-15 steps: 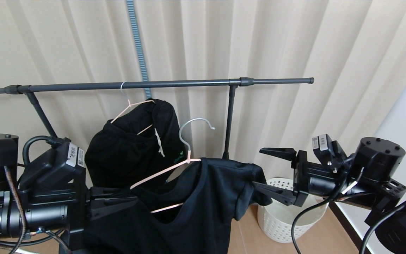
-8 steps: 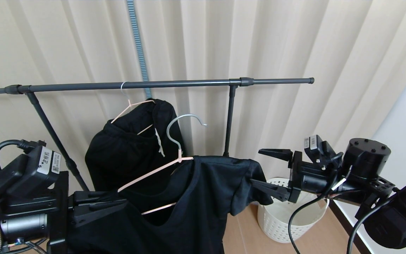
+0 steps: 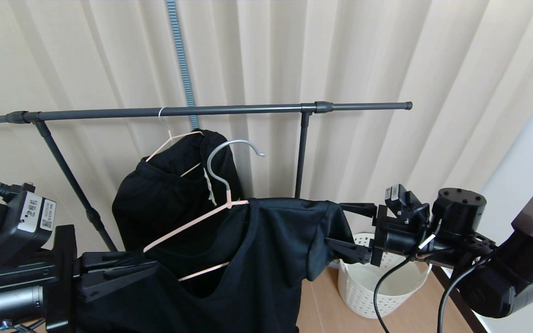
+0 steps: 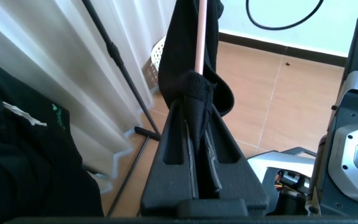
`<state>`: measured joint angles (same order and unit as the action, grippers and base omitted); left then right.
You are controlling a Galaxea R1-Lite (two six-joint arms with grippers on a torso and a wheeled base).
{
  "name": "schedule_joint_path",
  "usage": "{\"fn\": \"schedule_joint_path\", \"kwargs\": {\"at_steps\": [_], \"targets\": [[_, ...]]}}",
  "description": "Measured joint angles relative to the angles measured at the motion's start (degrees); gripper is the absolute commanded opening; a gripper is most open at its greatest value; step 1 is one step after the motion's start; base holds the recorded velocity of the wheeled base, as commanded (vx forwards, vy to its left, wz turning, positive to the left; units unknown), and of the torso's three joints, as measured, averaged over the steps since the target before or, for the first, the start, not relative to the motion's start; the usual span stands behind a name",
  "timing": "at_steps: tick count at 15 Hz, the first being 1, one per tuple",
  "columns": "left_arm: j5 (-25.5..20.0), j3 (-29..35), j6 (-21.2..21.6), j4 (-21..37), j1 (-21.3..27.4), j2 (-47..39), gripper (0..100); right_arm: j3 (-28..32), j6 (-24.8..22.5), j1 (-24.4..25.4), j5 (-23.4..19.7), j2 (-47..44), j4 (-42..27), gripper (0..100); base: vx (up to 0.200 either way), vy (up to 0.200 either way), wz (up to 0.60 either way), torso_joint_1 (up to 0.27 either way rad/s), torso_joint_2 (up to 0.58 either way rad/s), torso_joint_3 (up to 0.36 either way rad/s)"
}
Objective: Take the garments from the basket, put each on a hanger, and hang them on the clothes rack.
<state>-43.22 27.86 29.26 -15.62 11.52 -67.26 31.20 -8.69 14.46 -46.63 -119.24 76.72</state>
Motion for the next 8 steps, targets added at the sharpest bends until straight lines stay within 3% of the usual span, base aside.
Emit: {"fn": "schedule_joint_path", "kwargs": {"at_steps": [2, 3, 8], "targets": [[0.05, -0.29, 0.0, 0.0, 0.0, 0.48, 0, 0.35, 0.0, -0.38, 0.0, -0.8, -0.02, 100, 0.0, 0.0, 0.0, 0.0, 0.0, 0.0], [0.06, -0.38, 0.0, 0.0, -0.02, 0.59, 0, 0.37, 0.0, -0.43, 0.0, -1.05, 0.0, 0, 0.0, 0.0, 0.0, 0.0, 0.0, 0.0], [0.09, -0.9, -0.02, -0.01, -0.83, 0.91, 0, 0.57, -0.01, -0.95, 0.1, -1.33, -0.02, 0, 0.0, 0.0, 0.0, 0.0, 0.0, 0.0]]}}
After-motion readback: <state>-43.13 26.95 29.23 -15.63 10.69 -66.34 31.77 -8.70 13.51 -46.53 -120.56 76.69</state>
